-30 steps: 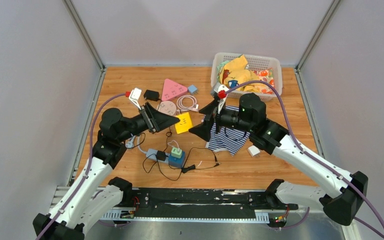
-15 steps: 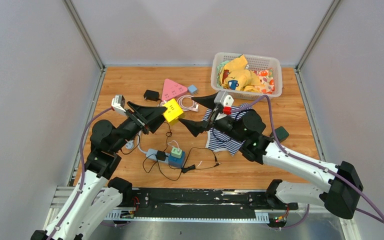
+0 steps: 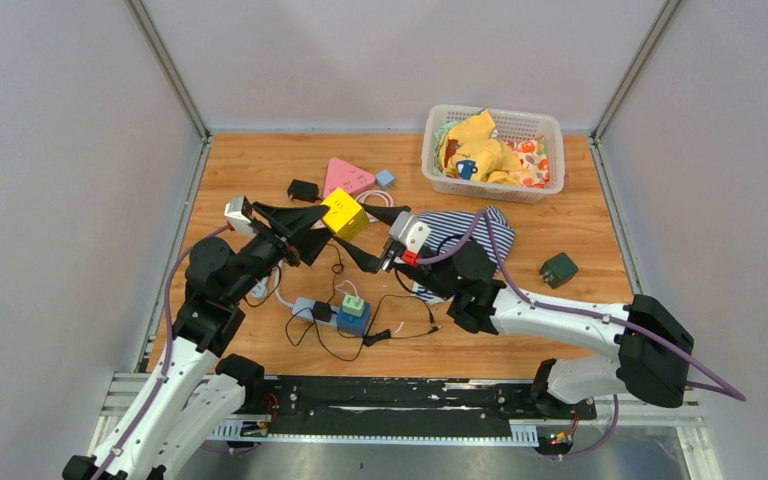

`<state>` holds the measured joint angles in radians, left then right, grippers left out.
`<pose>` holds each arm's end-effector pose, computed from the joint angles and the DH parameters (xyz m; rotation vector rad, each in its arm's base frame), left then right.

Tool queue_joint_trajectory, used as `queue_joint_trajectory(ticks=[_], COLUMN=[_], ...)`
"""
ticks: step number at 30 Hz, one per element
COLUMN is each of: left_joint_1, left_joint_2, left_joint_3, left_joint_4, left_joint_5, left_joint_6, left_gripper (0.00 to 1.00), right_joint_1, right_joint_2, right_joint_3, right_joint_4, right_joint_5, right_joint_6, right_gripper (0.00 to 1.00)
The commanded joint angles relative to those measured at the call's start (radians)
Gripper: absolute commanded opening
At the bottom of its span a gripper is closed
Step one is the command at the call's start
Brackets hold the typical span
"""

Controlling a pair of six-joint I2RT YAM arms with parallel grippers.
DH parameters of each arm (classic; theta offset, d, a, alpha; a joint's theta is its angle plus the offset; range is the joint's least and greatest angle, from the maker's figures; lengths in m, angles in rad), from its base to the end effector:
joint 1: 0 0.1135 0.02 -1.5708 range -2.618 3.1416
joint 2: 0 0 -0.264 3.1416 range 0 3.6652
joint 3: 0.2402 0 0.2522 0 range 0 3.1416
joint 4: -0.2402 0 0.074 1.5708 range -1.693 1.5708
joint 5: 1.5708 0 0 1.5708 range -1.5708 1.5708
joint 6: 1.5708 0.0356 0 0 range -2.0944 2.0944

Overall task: Insert the plug
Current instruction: Pick up the plug from the corner of the board, then move the socket to the center of the board.

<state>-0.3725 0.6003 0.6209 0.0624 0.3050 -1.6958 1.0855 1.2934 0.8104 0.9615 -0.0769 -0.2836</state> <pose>0.1390 -0.0658 0.3366 -0.8646 1.5973 -1.8138 0.1327 0.2575 0.3572 -0.7646 0.8245 0.7604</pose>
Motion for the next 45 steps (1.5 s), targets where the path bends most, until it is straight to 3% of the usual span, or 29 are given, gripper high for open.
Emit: queue_joint_trajectory(ticks=[1,3,4,7,9,14,20,24,27,33,38,45], left_joint_1=[0.0,0.0,0.0,0.0,0.0,0.0,0.001,0.002,0.003,0.027,0.099,0.142], left_joint_2=[-0.014,-0.02,-0.023,-0.031,-0.03,-0.017,0.024,0.167,0.279,0.514,0.771,1.162], left_joint_3=[-0.01,-0.012,-0.012,-0.022,-0.04,-0.083,-0.06,0.106,0.2,0.316,0.424,0.688], left_joint_4=[0.029,0.028,0.027,0.028,0.028,0.028,-0.002,-0.287,-0.395,-0.329,-0.22,-0.172], left_joint_5=[-0.025,-0.042,-0.057,-0.095,-0.103,-0.127,-0.206,-0.303,-0.401,-0.527,-0.43,-0.353], left_joint_6=[-0.054,-0.054,-0.049,0.008,0.044,0.269,0.715,0.973,1.126,1.263,1.286,1.304], left_gripper=[0.0,0.0,0.07,0.47,0.67,0.99,1.0,1.0,1.0,0.97,0.88,0.86], right_joint_1=[0.023,0.025,0.024,0.023,0.009,-0.113,-0.29,-0.365,-0.396,-0.432,-0.44,-0.444], right_joint_2=[0.029,0.044,0.048,0.046,0.032,0.051,0.22,0.372,0.484,0.536,0.463,0.355], right_joint_3=[0.032,0.032,0.036,0.058,0.1,0.336,0.632,0.862,1.018,1.041,0.922,0.772], right_joint_4=[0.151,0.197,0.208,0.169,0.034,-0.513,-1.005,-1.299,-1.444,-1.476,-1.458,-1.399], right_joint_5=[0.072,0.114,0.138,0.196,0.215,0.152,-0.011,-0.085,-0.109,-0.123,-0.125,-0.15], right_joint_6=[-0.084,-0.088,-0.086,-0.066,-0.029,0.166,0.277,0.233,0.193,0.228,0.262,0.278], right_gripper=[0.57,0.34,0.23,0.02,0.0,0.0,0.0,0.0,0.0,0.0,0.0,0.0])
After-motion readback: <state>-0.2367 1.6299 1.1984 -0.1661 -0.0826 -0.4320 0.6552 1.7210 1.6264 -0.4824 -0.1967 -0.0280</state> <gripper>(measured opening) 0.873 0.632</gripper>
